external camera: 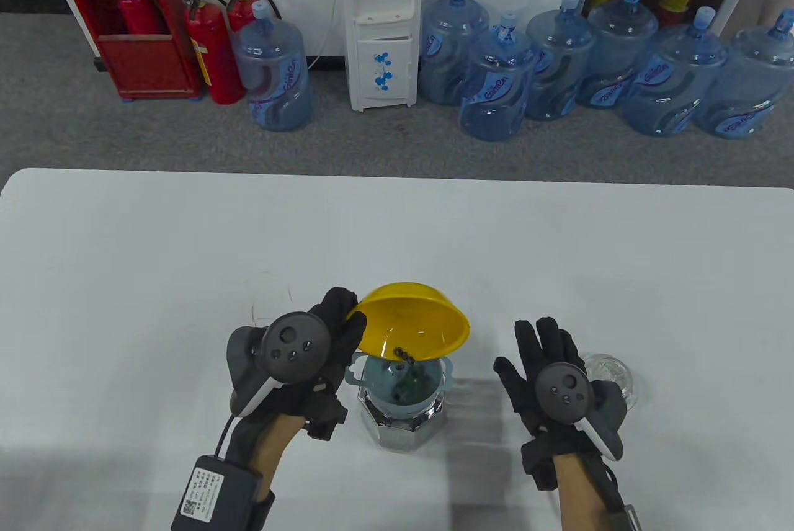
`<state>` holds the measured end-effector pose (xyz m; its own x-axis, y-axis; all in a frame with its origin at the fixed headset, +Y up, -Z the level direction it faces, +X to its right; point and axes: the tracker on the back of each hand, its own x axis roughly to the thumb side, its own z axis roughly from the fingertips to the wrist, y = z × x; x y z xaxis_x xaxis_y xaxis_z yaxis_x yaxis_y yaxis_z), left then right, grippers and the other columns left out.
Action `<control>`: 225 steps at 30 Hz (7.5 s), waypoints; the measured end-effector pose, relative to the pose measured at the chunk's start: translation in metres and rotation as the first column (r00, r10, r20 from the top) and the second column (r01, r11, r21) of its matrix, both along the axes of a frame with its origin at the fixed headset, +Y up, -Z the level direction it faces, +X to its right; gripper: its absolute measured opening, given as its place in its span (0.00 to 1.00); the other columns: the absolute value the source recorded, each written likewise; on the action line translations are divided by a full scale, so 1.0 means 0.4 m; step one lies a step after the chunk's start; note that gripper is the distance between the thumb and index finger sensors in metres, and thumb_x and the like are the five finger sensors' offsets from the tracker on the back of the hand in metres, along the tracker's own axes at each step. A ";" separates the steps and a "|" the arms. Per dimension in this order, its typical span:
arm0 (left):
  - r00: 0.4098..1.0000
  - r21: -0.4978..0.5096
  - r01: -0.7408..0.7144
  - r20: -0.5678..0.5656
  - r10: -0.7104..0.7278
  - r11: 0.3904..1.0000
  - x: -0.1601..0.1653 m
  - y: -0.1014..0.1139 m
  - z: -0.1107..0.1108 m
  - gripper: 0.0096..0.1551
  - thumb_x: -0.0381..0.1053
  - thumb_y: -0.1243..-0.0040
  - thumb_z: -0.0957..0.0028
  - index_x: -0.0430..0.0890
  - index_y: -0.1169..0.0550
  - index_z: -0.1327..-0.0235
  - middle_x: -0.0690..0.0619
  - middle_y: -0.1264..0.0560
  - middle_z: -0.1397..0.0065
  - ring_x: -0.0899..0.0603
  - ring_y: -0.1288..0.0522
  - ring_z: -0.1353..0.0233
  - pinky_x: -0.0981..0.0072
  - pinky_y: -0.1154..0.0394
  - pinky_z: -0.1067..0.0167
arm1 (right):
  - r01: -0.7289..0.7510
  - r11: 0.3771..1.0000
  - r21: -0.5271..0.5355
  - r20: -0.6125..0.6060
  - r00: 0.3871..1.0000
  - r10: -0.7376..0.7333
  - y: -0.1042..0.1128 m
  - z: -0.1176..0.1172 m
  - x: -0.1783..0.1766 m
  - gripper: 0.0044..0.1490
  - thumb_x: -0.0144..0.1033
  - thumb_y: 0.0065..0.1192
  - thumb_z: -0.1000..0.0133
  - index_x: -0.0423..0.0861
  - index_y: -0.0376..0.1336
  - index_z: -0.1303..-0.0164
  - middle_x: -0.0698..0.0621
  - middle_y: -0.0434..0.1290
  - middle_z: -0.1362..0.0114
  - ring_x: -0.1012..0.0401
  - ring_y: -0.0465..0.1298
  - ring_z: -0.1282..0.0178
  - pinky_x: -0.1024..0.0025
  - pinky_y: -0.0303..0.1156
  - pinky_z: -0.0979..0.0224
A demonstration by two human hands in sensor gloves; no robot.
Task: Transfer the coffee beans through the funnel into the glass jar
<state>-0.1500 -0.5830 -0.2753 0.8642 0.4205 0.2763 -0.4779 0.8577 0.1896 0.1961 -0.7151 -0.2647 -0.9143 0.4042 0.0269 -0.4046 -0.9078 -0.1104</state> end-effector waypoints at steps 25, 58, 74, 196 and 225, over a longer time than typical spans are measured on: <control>0.850 -0.049 -0.354 -0.434 0.299 0.934 -0.343 -0.075 -0.060 0.22 0.50 0.33 0.42 0.42 0.24 0.40 0.47 0.13 0.51 0.52 0.07 0.62 0.57 0.11 0.53 | 0.007 1.000 -0.008 0.007 1.000 -0.007 0.000 0.000 0.005 0.46 0.62 0.51 0.30 0.48 0.50 0.06 0.35 0.44 0.05 0.36 0.48 0.09 0.32 0.51 0.17; 0.642 -0.439 -0.648 -0.754 0.136 0.622 -0.612 -0.450 -0.070 0.25 0.52 0.39 0.38 0.39 0.26 0.35 0.47 0.15 0.47 0.50 0.08 0.56 0.56 0.14 0.48 | 0.007 1.000 -0.025 0.007 1.000 -0.007 -0.003 -0.003 0.005 0.47 0.62 0.51 0.30 0.48 0.49 0.06 0.35 0.44 0.06 0.36 0.48 0.09 0.32 0.51 0.17; 0.891 -0.512 -0.236 -0.453 -0.026 0.826 -0.483 -0.215 -0.051 0.35 0.65 0.43 0.41 0.42 0.27 0.32 0.45 0.16 0.42 0.46 0.09 0.53 0.50 0.17 0.44 | 0.016 0.999 -0.027 -0.001 1.000 -0.016 -0.003 -0.003 0.004 0.47 0.62 0.51 0.30 0.47 0.49 0.06 0.35 0.44 0.05 0.36 0.48 0.09 0.31 0.51 0.17; 0.916 -0.285 0.232 -0.257 -0.307 0.930 -0.179 -0.185 -0.023 0.44 0.72 0.57 0.43 0.56 0.43 0.14 0.50 0.48 0.10 0.35 0.51 0.11 0.41 0.48 0.20 | 0.035 0.999 -0.037 -0.004 0.999 -0.035 -0.008 -0.003 0.007 0.47 0.62 0.51 0.30 0.48 0.49 0.06 0.35 0.44 0.05 0.37 0.48 0.09 0.32 0.51 0.17; 0.947 -0.331 0.230 -0.139 -0.288 0.915 -0.174 -0.318 -0.032 0.46 0.73 0.64 0.43 0.59 0.56 0.14 0.48 0.63 0.11 0.33 0.68 0.16 0.39 0.61 0.24 | -0.119 0.949 -0.293 0.449 0.858 0.247 -0.092 -0.017 0.191 0.50 0.67 0.55 0.31 0.53 0.46 0.04 0.35 0.43 0.05 0.36 0.52 0.11 0.32 0.54 0.18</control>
<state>-0.2195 -0.7103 -0.2880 0.9769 0.2135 -0.0020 -0.2134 0.9761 -0.0406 0.2727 -0.7519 -0.2716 -0.8466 0.1629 -0.5068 -0.1838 -0.9829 -0.0089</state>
